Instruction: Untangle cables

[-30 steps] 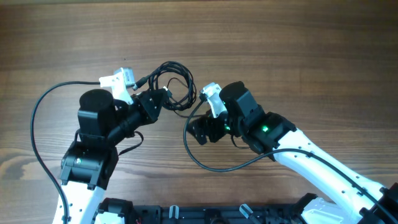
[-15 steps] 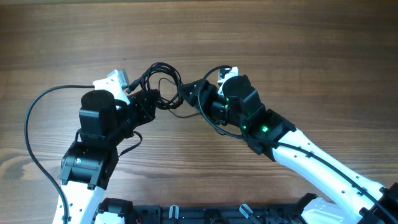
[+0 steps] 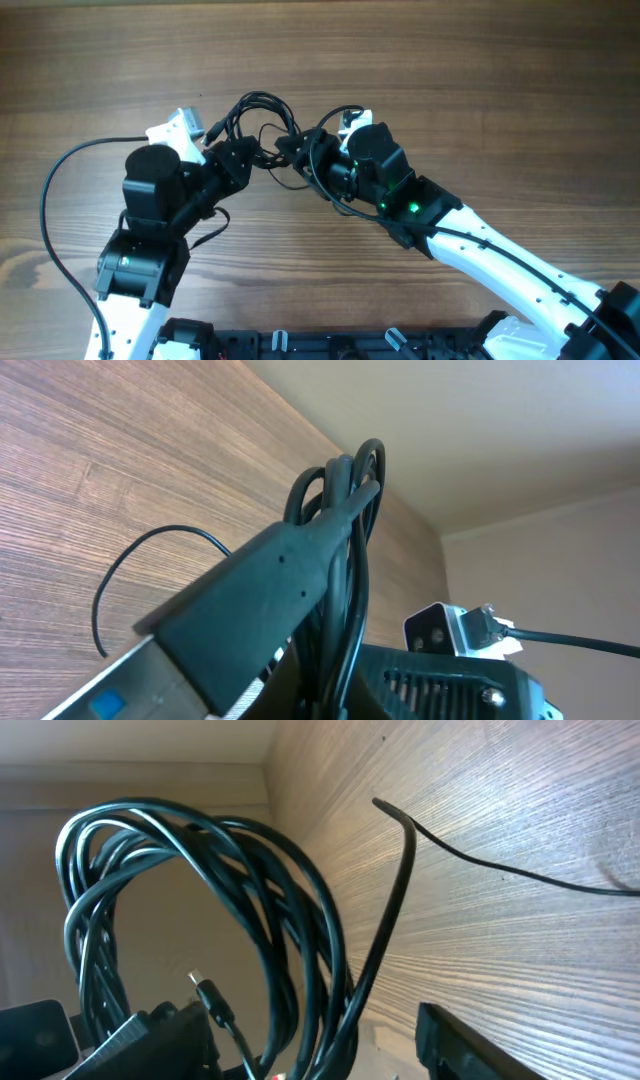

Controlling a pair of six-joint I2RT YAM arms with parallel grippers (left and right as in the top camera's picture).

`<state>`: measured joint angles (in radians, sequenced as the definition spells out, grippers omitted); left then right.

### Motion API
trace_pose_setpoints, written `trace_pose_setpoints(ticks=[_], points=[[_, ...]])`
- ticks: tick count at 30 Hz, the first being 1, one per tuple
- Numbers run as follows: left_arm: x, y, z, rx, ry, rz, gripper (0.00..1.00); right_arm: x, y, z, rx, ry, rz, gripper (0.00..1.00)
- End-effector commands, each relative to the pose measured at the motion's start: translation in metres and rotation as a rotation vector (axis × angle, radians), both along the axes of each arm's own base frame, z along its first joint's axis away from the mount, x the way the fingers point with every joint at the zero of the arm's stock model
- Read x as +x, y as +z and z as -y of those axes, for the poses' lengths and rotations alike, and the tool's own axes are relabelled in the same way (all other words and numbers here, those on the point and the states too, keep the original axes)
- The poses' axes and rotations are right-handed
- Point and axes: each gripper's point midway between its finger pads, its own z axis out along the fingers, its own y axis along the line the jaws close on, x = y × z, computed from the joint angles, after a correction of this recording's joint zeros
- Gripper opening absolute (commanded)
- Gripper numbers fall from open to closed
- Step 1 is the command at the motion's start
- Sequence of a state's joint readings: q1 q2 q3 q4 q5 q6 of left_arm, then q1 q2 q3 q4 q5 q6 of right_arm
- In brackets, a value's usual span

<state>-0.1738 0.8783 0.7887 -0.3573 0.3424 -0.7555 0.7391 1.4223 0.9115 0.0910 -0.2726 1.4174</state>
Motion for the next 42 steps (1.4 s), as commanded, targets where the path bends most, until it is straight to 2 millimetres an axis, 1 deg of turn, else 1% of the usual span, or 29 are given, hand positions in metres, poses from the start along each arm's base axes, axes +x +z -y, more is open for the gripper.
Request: trace_pose_setpoints(ticks=[1, 2, 3, 4, 9, 10, 12, 14, 15, 17, 19, 20, 21, 25, 27, 28, 29, 30, 31, 33, 35, 37, 38, 39, 40, 41, 42], points=[[-0.006, 0.014, 0.003, -0.032, -0.018, 0.036, 0.04, 0.001, 0.002, -0.004, 0.006, 0.007, 0.002, 0.51], [-0.006, 0.014, 0.003, -0.032, -0.018, 0.036, 0.04, 0.002, 0.002, -0.003, 0.003, 0.001, 0.004, 0.37], [-0.007, 0.013, 0.003, -0.031, -0.018, 0.032, 0.04, 0.001, 0.001, -0.003, 0.0, 0.002, 0.003, 0.14], [-0.007, 0.012, 0.003, -0.03, -0.018, 0.029, 0.04, 0.001, 0.0, -0.003, -0.004, 0.002, -0.001, 0.05], [-0.009, 0.007, 0.002, -0.022, -0.019, 0.007, 0.04, 0.0, -0.008, 0.001, -0.034, -0.009, -0.021, 0.05], [-0.011, 0.002, 0.002, -0.016, -0.019, -0.014, 0.06, 0.0, -0.009, 0.001, -0.036, -0.011, -0.022, 0.05], [-0.014, -0.006, -0.001, 0.005, -0.013, -0.046, 0.21, 0.001, -0.009, 0.002, -0.037, -0.014, -0.019, 0.05], [-0.018, -0.017, -0.004, 0.06, -0.02, -0.071, 0.44, 0.001, -0.008, 0.002, -0.039, -0.01, -0.011, 0.05], [-0.019, -0.019, -0.004, 0.074, -0.027, -0.07, 0.47, 0.001, -0.007, 0.001, -0.043, -0.004, 0.002, 0.05], [-0.019, -0.019, -0.004, 0.074, -0.028, -0.07, 0.4, 0.001, -0.008, 0.001, -0.045, -0.002, 0.005, 0.05], [-0.019, -0.019, -0.004, 0.074, -0.027, -0.07, 0.22, 0.001, -0.008, 0.001, -0.057, 0.008, 0.024, 0.05], [-0.019, -0.019, -0.004, 0.074, -0.027, -0.07, 0.11, 0.002, -0.007, 0.002, -0.061, 0.011, 0.032, 0.05], [-0.018, -0.019, -0.007, 0.081, -0.015, -0.071, 0.04, 0.003, -0.006, 0.003, -0.072, 0.016, 0.055, 0.05], [-0.017, -0.023, -0.013, 0.1, 0.016, -0.08, 0.04, 0.007, -0.006, 0.007, -0.116, 0.044, 0.127, 0.05], [-0.018, -0.027, -0.017, 0.117, 0.038, -0.096, 0.04, 0.013, -0.003, 0.015, -0.137, 0.042, 0.165, 0.04], [-0.018, -0.029, -0.019, 0.126, 0.05, -0.105, 0.06, 0.019, 0.001, 0.022, -0.149, 0.032, 0.196, 0.05], [-0.018, -0.03, -0.022, 0.133, 0.06, -0.108, 0.13, 0.024, 0.005, 0.03, -0.156, 0.018, 0.214, 0.05], [-0.018, -0.031, -0.022, 0.134, 0.063, -0.109, 0.24, 0.028, 0.008, 0.04, -0.164, -0.001, 0.218, 0.05], [-0.018, -0.03, -0.022, 0.135, 0.063, -0.108, 0.35, 0.031, 0.012, 0.055, -0.183, -0.026, 0.216, 0.04], [-0.018, -0.03, -0.022, 0.135, 0.063, -0.108, 0.6, 0.028, 0.026, 0.076, -0.185, -0.039, 0.231, 0.04], [-0.017, -0.03, -0.023, 0.138, 0.069, -0.107, 0.66, 0.02, 0.051, 0.084, -0.167, -0.022, 0.303, 0.05], [-0.017, -0.03, -0.023, 0.137, 0.069, -0.104, 0.67, 0.012, 0.07, 0.089, -0.153, -0.02, 0.362, 0.05], [-0.017, -0.03, -0.023, 0.137, 0.069, -0.104, 0.74, 0.007, 0.079, 0.09, -0.143, -0.014, 0.39, 0.05], [-0.017, -0.03, -0.023, 0.137, 0.069, -0.105, 0.76, 0.005, 0.086, 0.089, -0.139, 0.006, 0.428, 0.04], [-0.017, -0.03, -0.023, 0.137, 0.068, -0.105, 0.79, 0.0, 0.095, 0.084, -0.14, 0.058, 0.509, 0.05], [-0.017, -0.03, -0.023, 0.137, 0.068, -0.105, 0.81, -0.005, 0.101, 0.078, -0.146, 0.116, 0.579, 0.05], [-0.017, -0.03, -0.023, 0.136, 0.068, -0.105, 0.83, -0.007, 0.1, 0.076, -0.168, 0.152, 0.618, 0.05]])
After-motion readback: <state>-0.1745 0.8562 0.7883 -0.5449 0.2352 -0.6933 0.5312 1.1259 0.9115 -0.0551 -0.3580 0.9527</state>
